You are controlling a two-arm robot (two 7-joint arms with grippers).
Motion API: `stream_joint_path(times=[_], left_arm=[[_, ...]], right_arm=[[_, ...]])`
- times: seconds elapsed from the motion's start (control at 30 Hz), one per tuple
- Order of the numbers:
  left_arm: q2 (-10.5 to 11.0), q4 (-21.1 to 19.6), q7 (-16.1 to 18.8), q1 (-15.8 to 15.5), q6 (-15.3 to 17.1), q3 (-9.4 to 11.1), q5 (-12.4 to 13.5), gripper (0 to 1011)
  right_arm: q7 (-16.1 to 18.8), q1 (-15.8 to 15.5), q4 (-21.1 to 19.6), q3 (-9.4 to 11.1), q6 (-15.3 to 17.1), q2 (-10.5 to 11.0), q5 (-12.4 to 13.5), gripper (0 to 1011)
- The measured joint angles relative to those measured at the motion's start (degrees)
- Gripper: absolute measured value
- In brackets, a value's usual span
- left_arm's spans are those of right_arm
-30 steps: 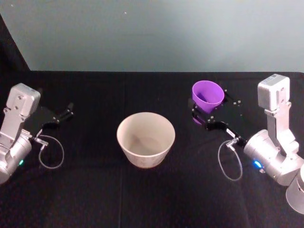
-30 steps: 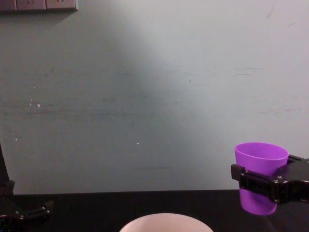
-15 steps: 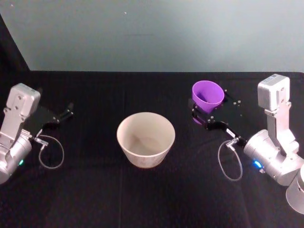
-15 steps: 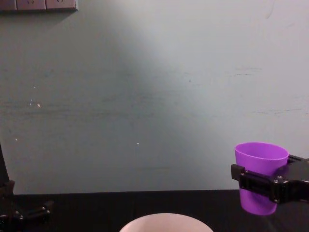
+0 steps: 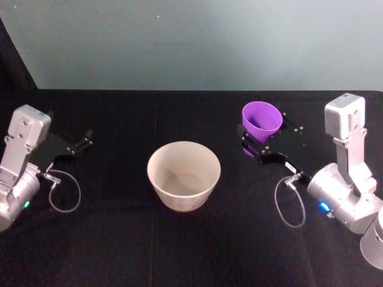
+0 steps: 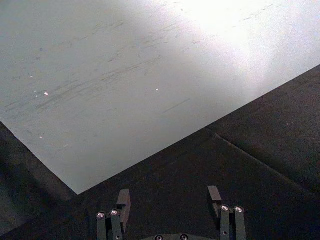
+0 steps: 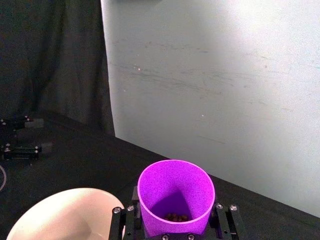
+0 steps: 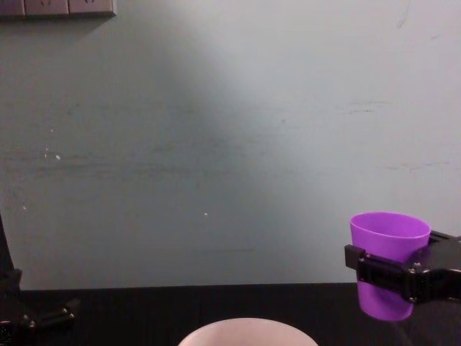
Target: Pick up the cup and pour the mung beans from the cup into the bowl.
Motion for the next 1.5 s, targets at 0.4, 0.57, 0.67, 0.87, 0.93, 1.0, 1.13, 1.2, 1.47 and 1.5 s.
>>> stream_joint_path(times=[0.4,0.57,0.67,0.87,0.93,1.0,1.13,1.2,1.47,1.5], left_arm=[[0.0,0.0,0.0,0.0,0.0,0.0,0.0,1000],[0.0,0.0,0.0,0.0,0.0,0.0,0.0,1000],[0.0,0.0,0.0,0.0,0.0,0.0,0.0,1000],[0.0,0.0,0.0,0.0,0.0,0.0,0.0,1000],[0.0,0.0,0.0,0.0,0.0,0.0,0.0,1000],[0.0,0.0,0.0,0.0,0.0,0.0,0.0,1000],[0.0,0.0,0.0,0.0,0.0,0.0,0.0,1000],[0.0,0.0,0.0,0.0,0.0,0.0,0.0,1000],[0.0,0.0,0.0,0.0,0.0,0.0,0.0,1000],[0.0,0.0,0.0,0.0,0.0,0.0,0.0,1000]], right_arm=[[0.0,0.0,0.0,0.0,0.0,0.0,0.0,731],[0.0,0.0,0.0,0.0,0.0,0.0,0.0,731],[0.0,0.0,0.0,0.0,0.0,0.0,0.0,731],[-0.1,0.3,-0.3,-0.3,0.3,0.4,-1.0,731],[-0.4,0.8,-0.8,-0.9,0.9,0.8,-2.7,731],[-0.7,1.1,-1.0,-1.4,1.2,1.1,-4.1,731],[-1.0,2.0,-1.7,-3.0,2.0,1.9,-8.0,731],[-1.2,2.5,-2.1,-4.0,2.5,2.3,-10.6,731],[-2.1,4.9,-3.4,-8.4,5.9,3.7,-22.0,731],[-2.1,5.2,-3.5,-8.8,6.1,3.8,-22.9,731]])
